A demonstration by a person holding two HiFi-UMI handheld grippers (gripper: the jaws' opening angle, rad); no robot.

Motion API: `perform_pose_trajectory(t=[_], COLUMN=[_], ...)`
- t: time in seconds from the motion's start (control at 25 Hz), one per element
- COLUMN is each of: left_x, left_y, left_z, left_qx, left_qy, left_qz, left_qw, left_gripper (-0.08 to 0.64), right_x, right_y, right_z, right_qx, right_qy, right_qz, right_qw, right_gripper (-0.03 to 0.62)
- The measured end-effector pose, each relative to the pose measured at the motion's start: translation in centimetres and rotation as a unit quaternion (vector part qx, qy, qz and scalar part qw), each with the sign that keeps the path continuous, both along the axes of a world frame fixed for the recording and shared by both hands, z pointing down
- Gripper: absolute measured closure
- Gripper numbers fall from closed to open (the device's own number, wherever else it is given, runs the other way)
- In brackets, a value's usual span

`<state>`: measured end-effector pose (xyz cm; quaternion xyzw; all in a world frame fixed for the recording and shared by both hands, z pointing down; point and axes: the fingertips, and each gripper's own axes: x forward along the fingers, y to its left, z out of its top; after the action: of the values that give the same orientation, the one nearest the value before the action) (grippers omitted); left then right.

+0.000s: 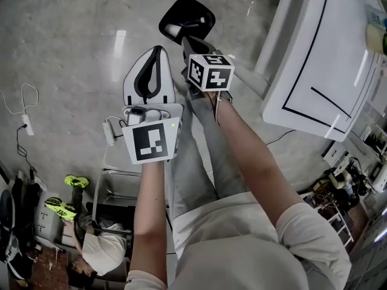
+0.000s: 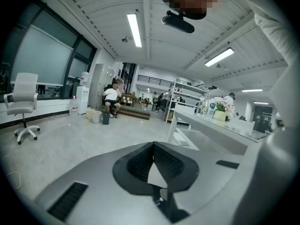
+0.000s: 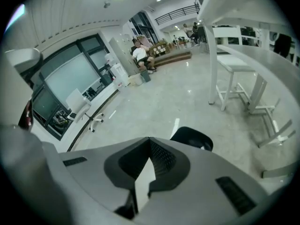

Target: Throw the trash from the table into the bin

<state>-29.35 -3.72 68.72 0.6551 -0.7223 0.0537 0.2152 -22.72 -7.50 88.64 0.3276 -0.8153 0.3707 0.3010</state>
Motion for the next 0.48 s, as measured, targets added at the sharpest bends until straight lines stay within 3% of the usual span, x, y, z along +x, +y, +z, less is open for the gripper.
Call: perform_pose_trajectory(t=[0.28, 0.48], left_x=[1.1, 2.5], left_y=[0.4, 0.7], left_z=[-9.1, -17.7], left_qx=[0.061, 0.117], left_qy=[-0.025, 0.005], left_qz=[0.017, 0.028], left_qw=[0.9977, 0.9927], left_gripper=[0.554, 0.554], right_x=[-0.3, 2.1], right_y=[1.3, 0.2], right_z=[-16.2, -29.6], right_qx=[0.113, 0.211], right_qy=[-0.062, -0.109], right_qz=[-0.037, 0.005], right_qw=[0.991, 0.971], right_gripper=[0.583, 0.583])
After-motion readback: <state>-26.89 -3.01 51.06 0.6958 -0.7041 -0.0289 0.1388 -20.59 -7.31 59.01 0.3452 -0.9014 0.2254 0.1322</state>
